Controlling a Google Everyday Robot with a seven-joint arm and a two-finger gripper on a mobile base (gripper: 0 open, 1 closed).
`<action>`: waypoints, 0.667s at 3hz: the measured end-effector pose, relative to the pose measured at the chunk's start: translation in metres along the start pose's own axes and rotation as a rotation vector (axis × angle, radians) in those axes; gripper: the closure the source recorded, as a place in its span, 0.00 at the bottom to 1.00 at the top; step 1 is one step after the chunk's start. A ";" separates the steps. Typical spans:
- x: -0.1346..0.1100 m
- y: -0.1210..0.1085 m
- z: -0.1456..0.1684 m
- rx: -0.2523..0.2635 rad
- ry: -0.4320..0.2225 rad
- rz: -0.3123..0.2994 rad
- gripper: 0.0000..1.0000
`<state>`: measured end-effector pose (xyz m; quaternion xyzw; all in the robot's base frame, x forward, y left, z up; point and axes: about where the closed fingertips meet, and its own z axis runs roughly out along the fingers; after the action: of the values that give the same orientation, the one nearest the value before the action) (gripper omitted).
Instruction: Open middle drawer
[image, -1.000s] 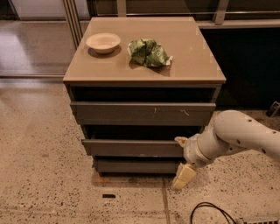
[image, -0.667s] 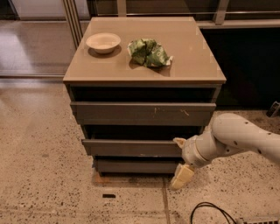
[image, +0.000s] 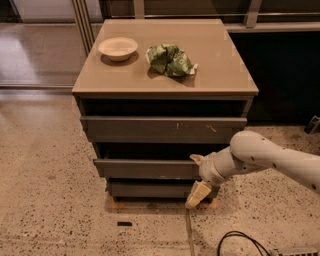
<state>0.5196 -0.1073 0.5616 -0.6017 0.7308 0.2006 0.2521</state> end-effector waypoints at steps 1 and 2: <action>0.004 -0.015 0.022 0.003 0.006 0.007 0.00; 0.016 -0.025 0.036 0.017 0.018 0.064 0.00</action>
Offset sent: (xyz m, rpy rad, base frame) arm 0.0412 -0.0035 -0.0584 -0.0215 0.0556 -0.1396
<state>0.5465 -0.1032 0.5230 -0.5776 0.7537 0.1969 0.2443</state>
